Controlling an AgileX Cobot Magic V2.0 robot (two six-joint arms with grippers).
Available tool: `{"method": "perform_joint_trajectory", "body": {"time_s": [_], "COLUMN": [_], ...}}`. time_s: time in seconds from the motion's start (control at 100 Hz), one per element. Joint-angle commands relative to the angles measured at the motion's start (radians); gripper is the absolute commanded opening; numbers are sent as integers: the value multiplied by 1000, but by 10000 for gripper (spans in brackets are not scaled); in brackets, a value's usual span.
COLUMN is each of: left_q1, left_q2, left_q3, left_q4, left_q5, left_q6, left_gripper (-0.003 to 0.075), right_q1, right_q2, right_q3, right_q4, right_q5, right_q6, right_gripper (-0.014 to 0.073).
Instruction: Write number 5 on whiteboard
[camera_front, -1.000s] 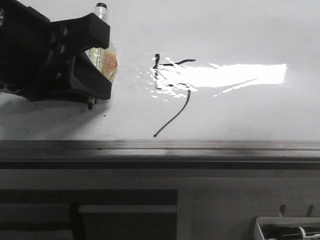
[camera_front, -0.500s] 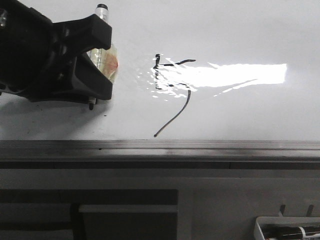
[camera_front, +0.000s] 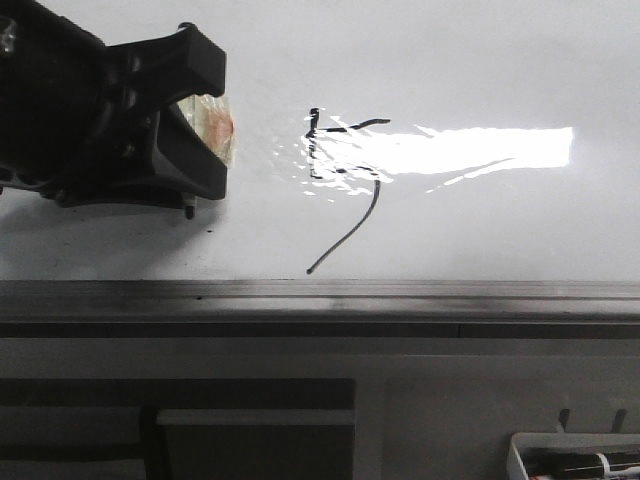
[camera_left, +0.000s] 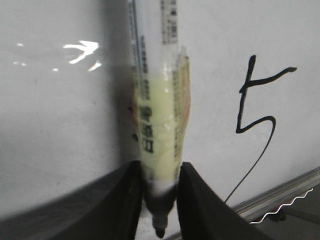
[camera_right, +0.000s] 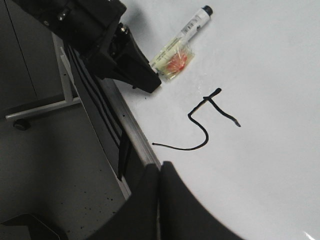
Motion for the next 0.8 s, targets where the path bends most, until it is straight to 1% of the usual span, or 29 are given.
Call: {"method": "perform_joint_trajectory", "body": {"time_s": [0.0, 0.04, 0.07, 0.23, 0.28, 0.35, 0.4, 0.42, 0.43, 0.44, 0.47, 0.5, 0.54, 0.63, 0.79], "left_q1": [18, 18, 18, 18, 18, 18, 18, 18, 18, 18, 18, 18, 18, 18, 18], "left_q2": [31, 31, 31, 31, 31, 31, 23, 20, 17, 14, 4, -12, -33, -102, -276], "left_q3": [-7, -7, -7, -7, -7, -9, -13, -16, -16, -18, -18, -18, -18, -18, -9], "left_q4": [-13, -13, -13, -13, -13, -13, -13, -13, -13, -13, -13, -13, -13, -9, 8], "left_q5": [-177, -177, -177, -179, -179, -179, -179, -179, -179, -179, -179, -177, -177, -171, -164], "left_q6": [-8, -8, -8, -8, -8, -8, -8, -8, -8, -8, -8, -8, -8, -8, 6], "left_gripper": [277, 322, 339, 351, 372, 449, 531, 549, 576, 576, 613, 631, 643, 640, 634], "right_q1": [-6, -6, -6, -6, -6, -6, -6, -6, -6, -6, -6, -6, -6, -6, -6], "right_q2": [-7, -7, -7, -7, -7, -7, -7, -7, -7, -7, -7, -9, -14, -36, -115], "right_q3": [-25, -25, -25, -25, -25, -25, -25, -25, -25, -25, -25, -25, -25, -23, -18], "right_q4": [36, 36, 36, 39, 41, 41, 41, 41, 41, 41, 41, 41, 41, 41, 41], "right_q5": [-59, -59, -59, -59, -59, -59, -59, -59, -59, -59, -59, -59, -59, -59, -59], "right_q6": [2, 2, 2, 2, 2, 2, 2, 2, 2, 2, 2, 2, 2, 2, 2], "right_gripper": [-61, -61, -61, -61, -61, -61, -61, -61, -61, -61, -61, -61, -61, -61, -61]}}
